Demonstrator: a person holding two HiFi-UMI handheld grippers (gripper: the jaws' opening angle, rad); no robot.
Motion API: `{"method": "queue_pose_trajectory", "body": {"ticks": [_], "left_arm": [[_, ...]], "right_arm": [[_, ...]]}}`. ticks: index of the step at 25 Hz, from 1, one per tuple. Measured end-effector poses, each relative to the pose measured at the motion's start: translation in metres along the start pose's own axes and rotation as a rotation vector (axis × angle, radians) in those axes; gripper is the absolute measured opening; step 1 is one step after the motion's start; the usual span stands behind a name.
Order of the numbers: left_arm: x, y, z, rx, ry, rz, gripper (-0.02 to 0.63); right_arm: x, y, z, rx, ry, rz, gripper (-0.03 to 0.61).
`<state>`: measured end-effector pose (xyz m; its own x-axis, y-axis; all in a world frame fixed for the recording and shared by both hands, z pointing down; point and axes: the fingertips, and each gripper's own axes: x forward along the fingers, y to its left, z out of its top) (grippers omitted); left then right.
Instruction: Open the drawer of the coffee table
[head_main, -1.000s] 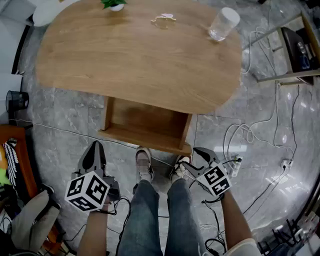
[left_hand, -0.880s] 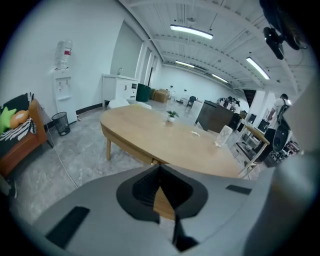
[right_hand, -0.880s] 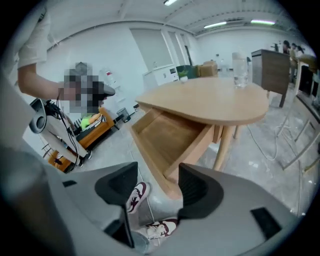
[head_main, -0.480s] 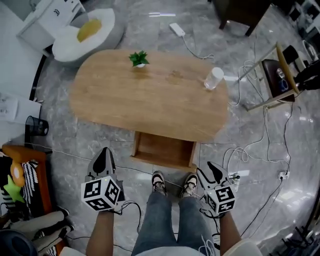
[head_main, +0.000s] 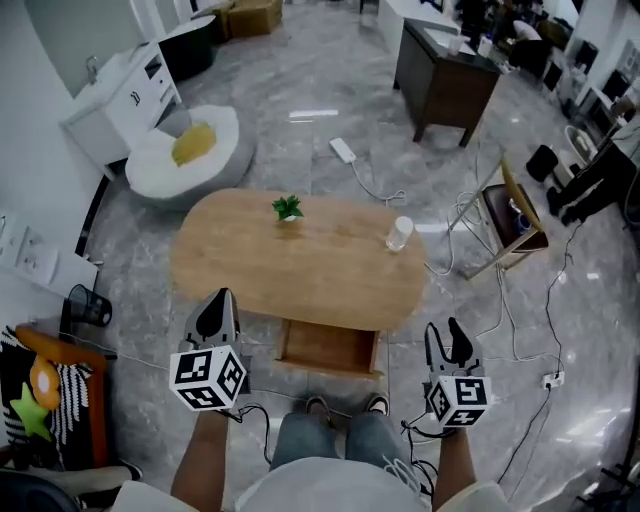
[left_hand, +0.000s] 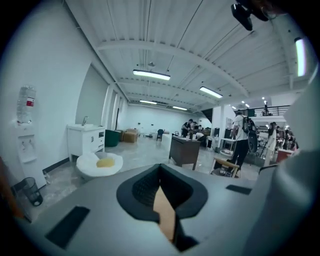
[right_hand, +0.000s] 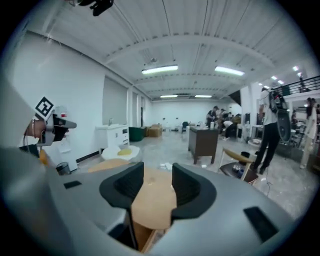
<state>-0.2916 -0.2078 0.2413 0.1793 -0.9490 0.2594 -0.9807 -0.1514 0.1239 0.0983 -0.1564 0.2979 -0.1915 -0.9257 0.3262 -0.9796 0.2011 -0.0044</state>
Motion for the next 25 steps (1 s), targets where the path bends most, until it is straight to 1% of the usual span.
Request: {"method": "queue_pose_trajectory", "body": {"ticks": [3,4,6,8,10,13,15,16,21,25], "left_arm": [[-0.001,-0.014,0.049,0.019,-0.076,-0.084,-0.008],[-0.001,-0.020,0.065,0.031,-0.104,-0.118,-0.008],[-0.002,-0.029,0.095,0.061,-0.155,-0.174,-0.008],[-0.003,-0.033,0.120,0.081,-0.194,-0.196,-0.008],[-0.009,-0.035,0.140,0.077,-0.221,-0.200,-0.008],[-0.019,-0.035,0.162,0.041,-0.261,-0.197,-0.008],[-0.023,-0.034,0.171,0.021,-0.278,-0.190,-0.008],[-0.023,-0.033,0.173,0.015,-0.282,-0.187,-0.008],[-0.022,-0.030,0.167,0.000,-0.263,-0.177,-0.008],[-0.016,-0.032,0.162,0.004,-0.246,-0.180,-0.008]], "right_arm": [[-0.021,-0.026,0.056,0.041,-0.118,-0.116,0.131],[-0.029,-0.033,0.075,0.050,-0.162,-0.143,0.125],[-0.045,-0.044,0.114,0.065,-0.247,-0.185,0.071],[-0.060,-0.052,0.147,0.084,-0.314,-0.209,0.048],[-0.075,-0.058,0.166,0.118,-0.352,-0.226,0.046],[-0.098,-0.072,0.179,0.165,-0.376,-0.270,0.025],[-0.110,-0.084,0.179,0.163,-0.371,-0.317,0.000],[-0.115,-0.090,0.178,0.154,-0.364,-0.340,0.000],[-0.130,-0.101,0.168,0.120,-0.334,-0.417,0.000],[-0.120,-0.096,0.169,0.073,-0.317,-0.426,0.000]]}}
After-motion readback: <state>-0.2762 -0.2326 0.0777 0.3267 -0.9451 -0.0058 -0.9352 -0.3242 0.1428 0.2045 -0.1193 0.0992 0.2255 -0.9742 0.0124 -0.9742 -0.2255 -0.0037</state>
